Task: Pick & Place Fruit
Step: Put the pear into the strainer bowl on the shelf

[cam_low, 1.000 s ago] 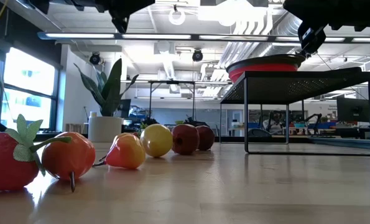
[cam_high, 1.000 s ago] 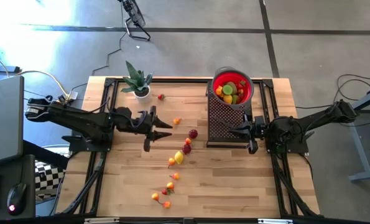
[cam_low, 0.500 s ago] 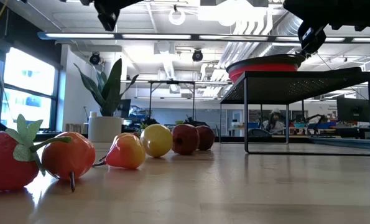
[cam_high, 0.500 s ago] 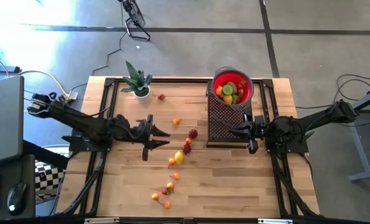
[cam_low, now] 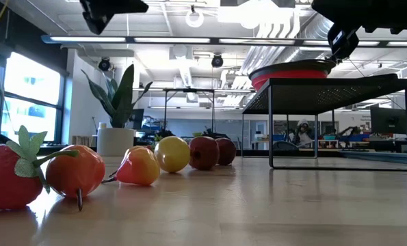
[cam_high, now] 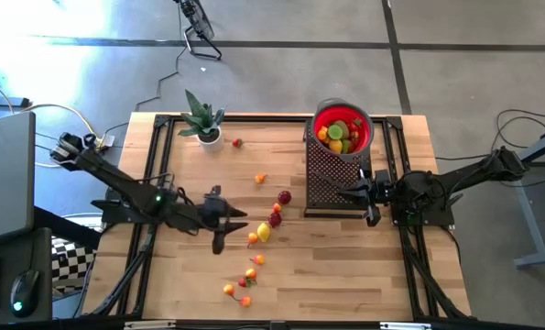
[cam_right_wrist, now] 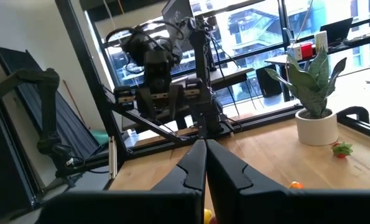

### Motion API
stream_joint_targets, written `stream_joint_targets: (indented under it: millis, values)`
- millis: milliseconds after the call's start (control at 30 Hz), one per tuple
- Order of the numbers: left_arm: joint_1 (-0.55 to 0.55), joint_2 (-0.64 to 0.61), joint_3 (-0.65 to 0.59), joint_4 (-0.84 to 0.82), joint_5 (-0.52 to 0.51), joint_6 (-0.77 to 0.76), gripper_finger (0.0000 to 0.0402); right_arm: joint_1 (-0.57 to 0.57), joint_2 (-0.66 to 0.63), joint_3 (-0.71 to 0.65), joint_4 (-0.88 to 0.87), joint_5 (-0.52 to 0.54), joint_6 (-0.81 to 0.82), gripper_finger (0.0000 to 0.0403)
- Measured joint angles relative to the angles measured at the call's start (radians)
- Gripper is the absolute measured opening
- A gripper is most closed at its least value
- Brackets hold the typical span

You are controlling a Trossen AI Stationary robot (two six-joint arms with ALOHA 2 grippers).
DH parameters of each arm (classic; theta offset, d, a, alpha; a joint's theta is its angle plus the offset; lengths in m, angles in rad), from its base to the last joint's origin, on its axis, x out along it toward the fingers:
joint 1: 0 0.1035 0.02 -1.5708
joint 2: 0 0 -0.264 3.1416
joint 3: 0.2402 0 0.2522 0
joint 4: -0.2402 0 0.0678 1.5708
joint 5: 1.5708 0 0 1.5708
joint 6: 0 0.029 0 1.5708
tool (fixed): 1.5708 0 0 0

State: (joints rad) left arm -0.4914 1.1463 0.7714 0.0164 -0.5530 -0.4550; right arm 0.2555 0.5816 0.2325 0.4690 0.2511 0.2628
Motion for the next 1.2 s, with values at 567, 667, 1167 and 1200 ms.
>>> stream_joint_targets:
  millis: [567, 667, 1167, 1200]
  values:
    - [-0.006, 0.307, 0.308, -0.496, 0.002, -0.249, 0.0129, 0.0, 0.0, 0.0, -0.008, 0.004, -0.005, 0.0005]
    - [-0.006, 0.361, 0.371, -0.634, 0.044, -0.416, 0.0129, 0.0, 0.0, 0.0, -0.02, 0.004, -0.005, 0.0005]
    - [-0.006, 0.463, 0.447, -0.765, 0.157, -0.653, 0.0129, 0.0, 0.0, 0.0, -0.055, 0.012, -0.005, 0.0005]
    - [-0.006, 0.463, 0.447, -0.757, 0.156, -0.652, 0.0129, 0.0, 0.0, 0.0, -0.058, 0.012, -0.005, 0.0005]
